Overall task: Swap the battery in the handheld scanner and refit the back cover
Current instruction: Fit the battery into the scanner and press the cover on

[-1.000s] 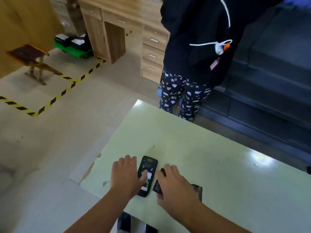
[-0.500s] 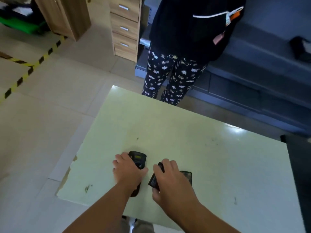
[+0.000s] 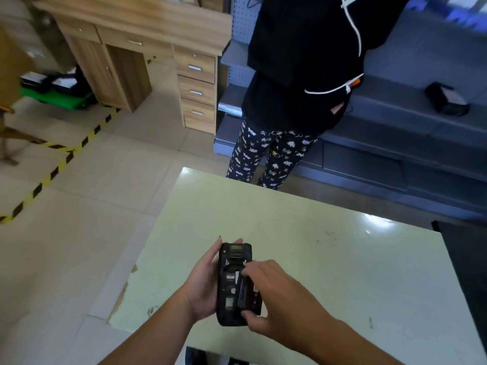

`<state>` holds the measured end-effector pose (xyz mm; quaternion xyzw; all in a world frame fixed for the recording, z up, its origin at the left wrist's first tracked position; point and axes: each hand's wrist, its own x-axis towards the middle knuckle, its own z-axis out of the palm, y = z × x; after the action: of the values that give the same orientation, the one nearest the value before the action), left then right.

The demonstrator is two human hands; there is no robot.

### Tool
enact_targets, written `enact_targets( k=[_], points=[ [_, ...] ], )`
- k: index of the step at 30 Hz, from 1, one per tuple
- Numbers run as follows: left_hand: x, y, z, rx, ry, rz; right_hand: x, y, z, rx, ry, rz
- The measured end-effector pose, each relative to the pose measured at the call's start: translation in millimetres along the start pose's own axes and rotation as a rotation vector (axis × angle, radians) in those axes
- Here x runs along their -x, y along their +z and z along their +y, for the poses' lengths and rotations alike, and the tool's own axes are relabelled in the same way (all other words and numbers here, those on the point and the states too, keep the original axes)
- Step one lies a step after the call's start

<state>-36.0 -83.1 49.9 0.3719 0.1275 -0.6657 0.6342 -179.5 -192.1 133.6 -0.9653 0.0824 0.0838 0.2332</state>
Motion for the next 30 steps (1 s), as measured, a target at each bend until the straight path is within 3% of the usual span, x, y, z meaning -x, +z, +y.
enact_targets(
  k=[6,15,19,24,30],
  points=[
    [3.8,8.3,-2.4,-0.038,-0.077,-0.052,8.9,7.7,7.1,0.049,-0.147,0.049],
    [6.0,28.3,-14.1,-0.034,-0.048,-0.044,20.3,12.7,8.7,0.167,-0.206,0.109],
    [6.6,27.8,-12.6,-0.04,-0.059,-0.03,19.2,17.0,8.3,0.211,-0.234,0.212],
    [15.3,29.1,-11.9,0.027,-0.097,-0.034,15.0,13.9,8.0,0.179,-0.091,0.316],
    [19.7,36.2,-10.4,-0.03,-0.077,0.016,17.1,26.6,21.5,0.121,-0.108,0.367]
  ],
)
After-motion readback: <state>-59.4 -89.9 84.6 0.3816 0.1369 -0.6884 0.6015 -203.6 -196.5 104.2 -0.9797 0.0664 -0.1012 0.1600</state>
